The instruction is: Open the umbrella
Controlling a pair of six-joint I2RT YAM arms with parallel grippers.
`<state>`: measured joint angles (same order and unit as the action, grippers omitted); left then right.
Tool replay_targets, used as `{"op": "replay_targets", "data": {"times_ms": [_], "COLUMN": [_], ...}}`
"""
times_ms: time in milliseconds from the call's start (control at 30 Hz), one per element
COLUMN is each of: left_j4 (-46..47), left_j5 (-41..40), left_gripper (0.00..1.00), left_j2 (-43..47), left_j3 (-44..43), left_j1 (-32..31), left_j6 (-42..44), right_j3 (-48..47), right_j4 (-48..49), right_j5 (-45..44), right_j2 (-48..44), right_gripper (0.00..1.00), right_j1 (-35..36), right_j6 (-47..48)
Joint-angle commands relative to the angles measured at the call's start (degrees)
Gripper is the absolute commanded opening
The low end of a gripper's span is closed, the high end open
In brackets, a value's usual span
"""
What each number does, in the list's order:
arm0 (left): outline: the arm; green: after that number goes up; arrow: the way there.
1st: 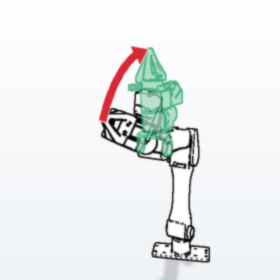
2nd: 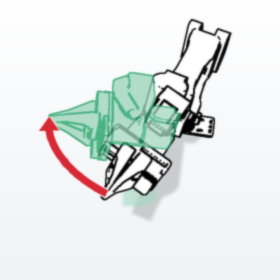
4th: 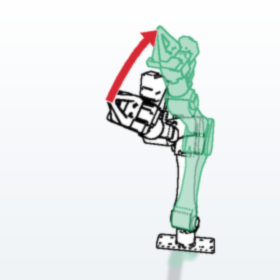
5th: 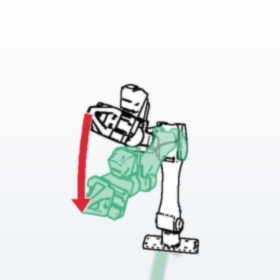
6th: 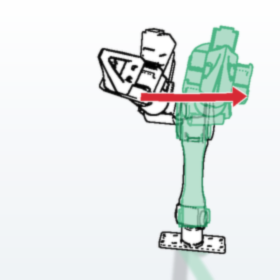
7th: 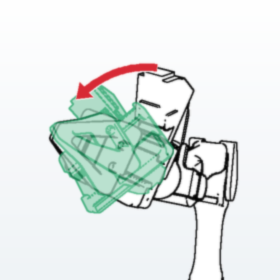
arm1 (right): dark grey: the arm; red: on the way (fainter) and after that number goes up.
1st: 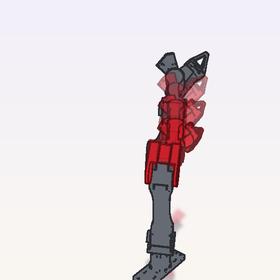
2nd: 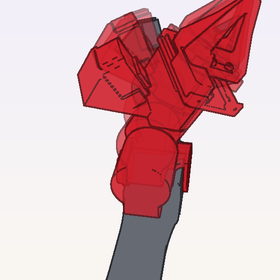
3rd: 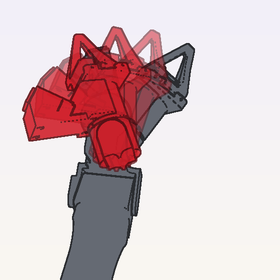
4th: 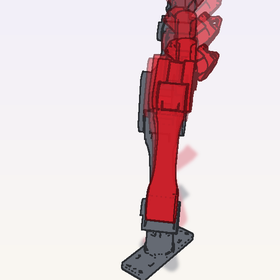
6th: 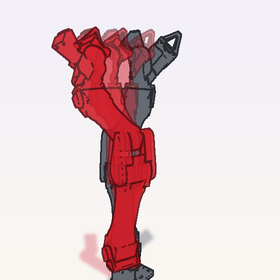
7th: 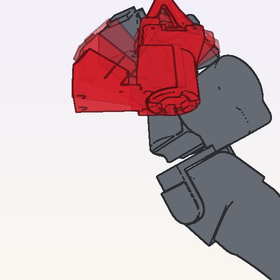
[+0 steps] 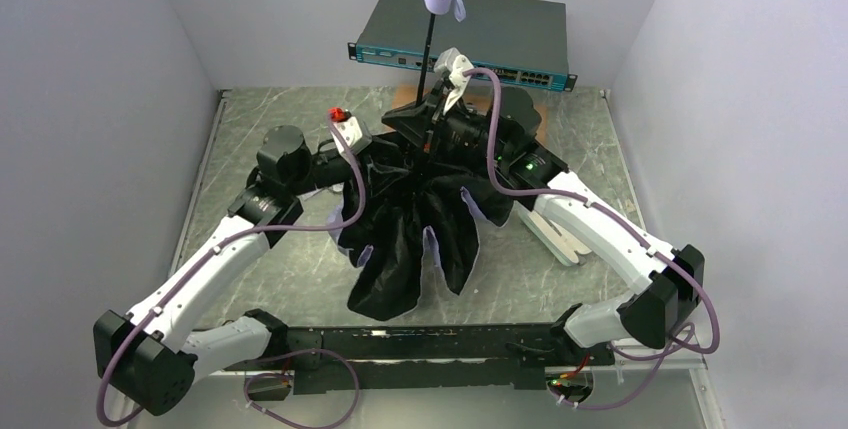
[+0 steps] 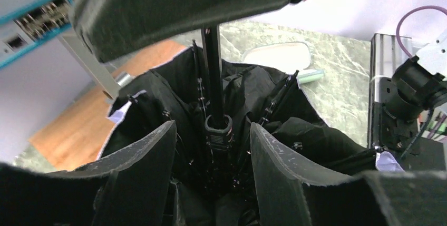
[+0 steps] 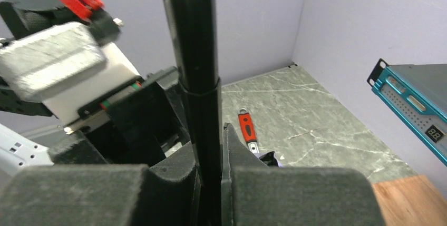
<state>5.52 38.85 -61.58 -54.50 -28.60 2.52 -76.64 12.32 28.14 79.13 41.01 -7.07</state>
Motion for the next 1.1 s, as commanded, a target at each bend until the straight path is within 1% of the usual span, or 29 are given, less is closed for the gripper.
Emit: {"op": "replay_targets", "data": {"times_ms": [0, 67, 133, 333, 433, 500, 567, 700, 867, 967, 1033, 1067], "left_j4": [2.2, 3.5, 3.2, 3.9, 1.9, 0.9, -0.9, -3.1, -5.3, -5.4, -5.4, -5.3], "left_j5": [-1.3, -2.3, -3.0, -5.5, -5.4, -5.8, -6.4, -6.3, -5.6, -4.8, -2.6, -1.5], "left_gripper": [0.56, 0.53, 0.46, 0.34, 0.3, 0.28, 0.31, 0.39, 0.42, 0.5, 0.58, 0.6], "left_j2": [0.6, 0.4, -0.6, -3.7, -4.6, -4.2, -3.5, -3.3, -5.0, -6.0, -5.6, -5.2], "left_j3": [-3.4, -3.6, -4.6, -4.9, -3.2, -0.5, 2.2, 6.2, 9.0, 10.4, 10.8, 10.9], "left_j1": [-1.5, -2.8, -3.9, -4.6, -4.5, -4.4, -4.3, -2.3, 1.4, 2.3, 2.8, 2.8], "left_j6": [6.5, 7.5, 7.8, 8.0, 10.3, 12.3, 15.7, 17.6, 20.3, 22.5, 22.3, 22.2], "right_j3": [-1.9, -1.4, -1.2, -1.4, -2.3, -2.9, -3.6, -4.1, -3.1, -3.0, -2.4, -1.8], "right_j4": [3.4, 3.5, 3.6, 4.4, 3.9, 3.5, 3.1, 3.0, 3.4, 4.0, 3.9, 3.9], "right_j5": [-0.1, -0.1, 0.2, 0.4, -0.2, -0.6, -0.8, -0.7, -0.2, 0.1, -0.1, -0.3], "right_j2": [-1.1, -1.2, -1.2, -1.3, -1.4, -1.5, -1.5, -1.8, -2.2, -2.1, -2.1, -2.1], "right_gripper": [0.0, 0.0, 0.0, 0.0, 0.0, 0.0, 0.0, 0.0, 0.0, 0.0, 0.0, 0.0], "right_j1": [-0.2, -0.2, -0.1, 0.3, 0.3, 0.4, 0.3, 0.1, 0.0, 0.0, -0.1, 0.0], "right_j6": [-0.3, -0.6, -0.9, -1.8, -1.6, -1.0, -0.9, -1.2, -1.3, -1.7, -1.3, -0.9]}}
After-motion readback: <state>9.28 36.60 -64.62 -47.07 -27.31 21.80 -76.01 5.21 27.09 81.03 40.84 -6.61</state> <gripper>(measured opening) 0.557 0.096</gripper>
